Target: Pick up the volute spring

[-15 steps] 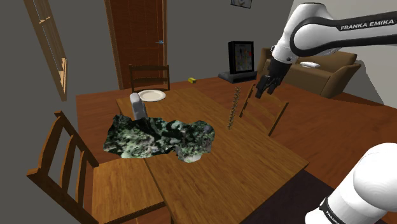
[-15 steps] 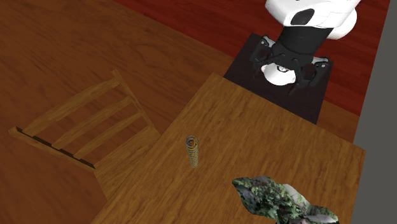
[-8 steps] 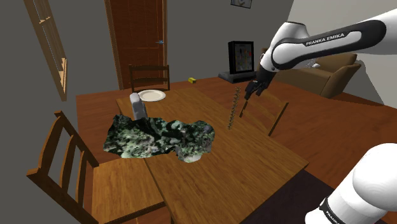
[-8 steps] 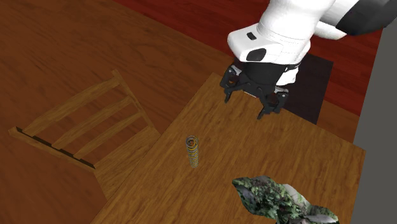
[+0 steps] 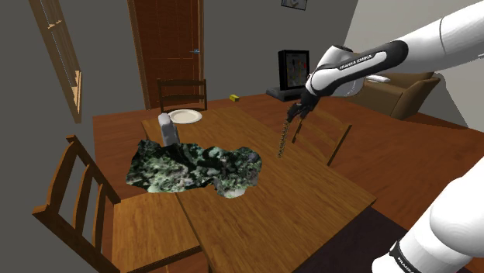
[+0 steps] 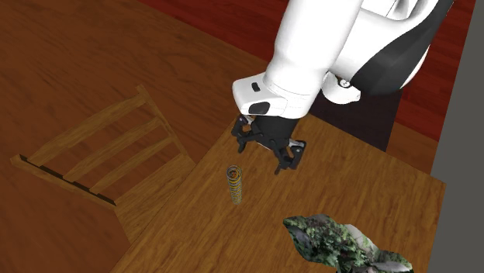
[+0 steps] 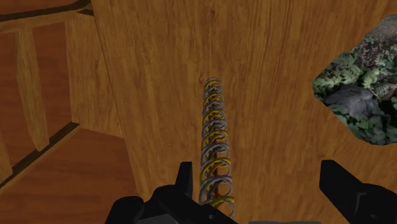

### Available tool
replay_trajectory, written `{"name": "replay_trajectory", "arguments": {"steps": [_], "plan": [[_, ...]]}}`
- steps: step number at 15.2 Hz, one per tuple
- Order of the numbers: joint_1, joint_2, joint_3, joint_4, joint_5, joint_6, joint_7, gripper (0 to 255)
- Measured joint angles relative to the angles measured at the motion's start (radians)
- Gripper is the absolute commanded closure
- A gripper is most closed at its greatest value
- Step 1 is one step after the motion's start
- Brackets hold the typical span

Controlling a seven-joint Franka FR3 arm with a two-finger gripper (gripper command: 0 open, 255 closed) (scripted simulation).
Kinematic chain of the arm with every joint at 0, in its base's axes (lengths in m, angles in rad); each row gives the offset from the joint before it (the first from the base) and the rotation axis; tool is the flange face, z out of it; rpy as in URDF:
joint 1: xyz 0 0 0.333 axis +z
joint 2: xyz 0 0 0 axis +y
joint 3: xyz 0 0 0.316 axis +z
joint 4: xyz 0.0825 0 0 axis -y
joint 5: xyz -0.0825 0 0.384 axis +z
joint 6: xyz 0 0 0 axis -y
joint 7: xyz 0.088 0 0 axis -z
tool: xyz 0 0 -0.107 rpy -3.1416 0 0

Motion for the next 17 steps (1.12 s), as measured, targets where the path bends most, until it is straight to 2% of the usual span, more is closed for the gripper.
{"name": "replay_trajectory", "arguments": {"steps": [5, 12, 13, 17], "plan": [[-0.008, 0.152, -0.016, 0.087, 0.080, 0.109, -0.080, 0], [-0.014, 0.218, -0.010, 0.075, 0.127, 0.189, -0.122, 0], [-0.014, 0.222, -0.009, 0.072, 0.129, 0.196, -0.124, 255], [-0.014, 0.224, -0.008, 0.070, 0.131, 0.201, -0.125, 255]]}}
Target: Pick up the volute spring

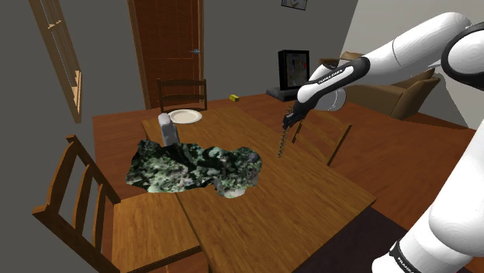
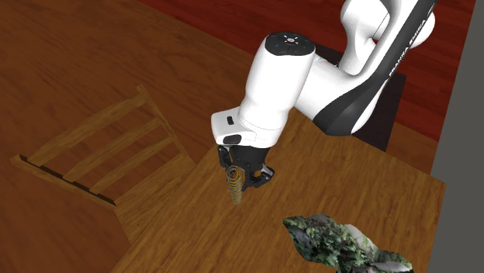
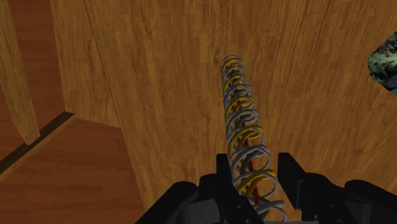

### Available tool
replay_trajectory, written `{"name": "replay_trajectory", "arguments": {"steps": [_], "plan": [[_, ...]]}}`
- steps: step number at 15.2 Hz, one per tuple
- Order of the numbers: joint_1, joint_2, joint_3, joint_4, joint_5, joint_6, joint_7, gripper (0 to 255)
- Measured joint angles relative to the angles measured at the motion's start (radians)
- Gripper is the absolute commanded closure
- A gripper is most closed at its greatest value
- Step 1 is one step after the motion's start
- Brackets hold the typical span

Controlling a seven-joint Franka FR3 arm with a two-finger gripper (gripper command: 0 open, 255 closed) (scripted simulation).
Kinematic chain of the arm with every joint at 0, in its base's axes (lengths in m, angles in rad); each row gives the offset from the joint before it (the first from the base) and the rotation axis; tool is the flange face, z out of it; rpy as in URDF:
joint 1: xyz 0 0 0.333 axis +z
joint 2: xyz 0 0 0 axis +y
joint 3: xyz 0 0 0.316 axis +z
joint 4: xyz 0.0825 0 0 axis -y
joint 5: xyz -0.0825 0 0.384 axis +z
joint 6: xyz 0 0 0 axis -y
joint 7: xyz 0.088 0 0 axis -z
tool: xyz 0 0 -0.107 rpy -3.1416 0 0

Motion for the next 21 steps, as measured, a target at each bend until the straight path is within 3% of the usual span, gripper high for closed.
{"name": "replay_trajectory", "arguments": {"steps": [7, 21], "plan": [[0.000, -0.004, -0.001, 0.001, -0.002, -0.005, 0.002, 255], [0.004, -0.103, -0.013, 0.075, -0.073, -0.175, 0.062, 255]]}}
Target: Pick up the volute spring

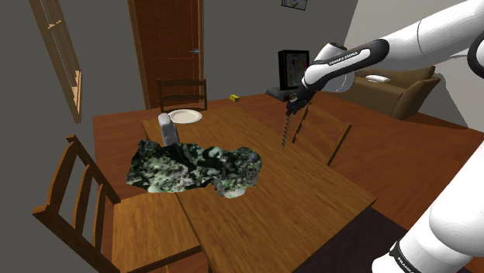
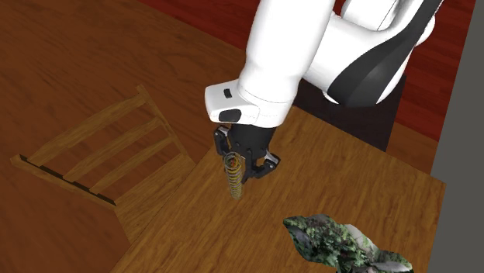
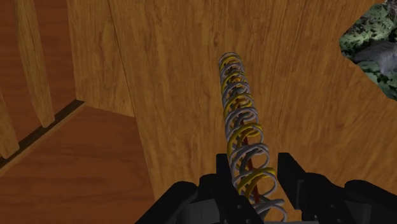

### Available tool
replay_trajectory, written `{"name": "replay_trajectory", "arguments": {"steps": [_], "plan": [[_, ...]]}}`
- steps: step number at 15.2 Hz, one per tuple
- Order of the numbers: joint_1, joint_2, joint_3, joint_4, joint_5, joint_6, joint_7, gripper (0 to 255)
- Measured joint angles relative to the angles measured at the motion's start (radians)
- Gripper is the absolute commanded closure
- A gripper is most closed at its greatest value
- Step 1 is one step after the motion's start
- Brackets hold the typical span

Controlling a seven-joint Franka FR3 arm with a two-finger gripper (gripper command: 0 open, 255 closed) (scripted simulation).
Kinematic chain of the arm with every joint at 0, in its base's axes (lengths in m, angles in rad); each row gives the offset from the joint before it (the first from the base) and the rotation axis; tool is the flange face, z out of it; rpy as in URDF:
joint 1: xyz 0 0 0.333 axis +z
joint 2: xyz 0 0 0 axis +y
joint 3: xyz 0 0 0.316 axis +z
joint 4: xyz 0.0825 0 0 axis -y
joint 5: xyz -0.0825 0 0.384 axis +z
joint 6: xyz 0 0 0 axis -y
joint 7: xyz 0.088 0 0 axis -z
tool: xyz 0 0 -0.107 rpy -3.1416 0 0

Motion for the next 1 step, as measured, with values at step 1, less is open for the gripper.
{"name": "replay_trajectory", "arguments": {"steps": [1], "plan": [[0.000, -0.004, 0.000, 0.003, -0.002, -0.006, 0.003, 255]]}}
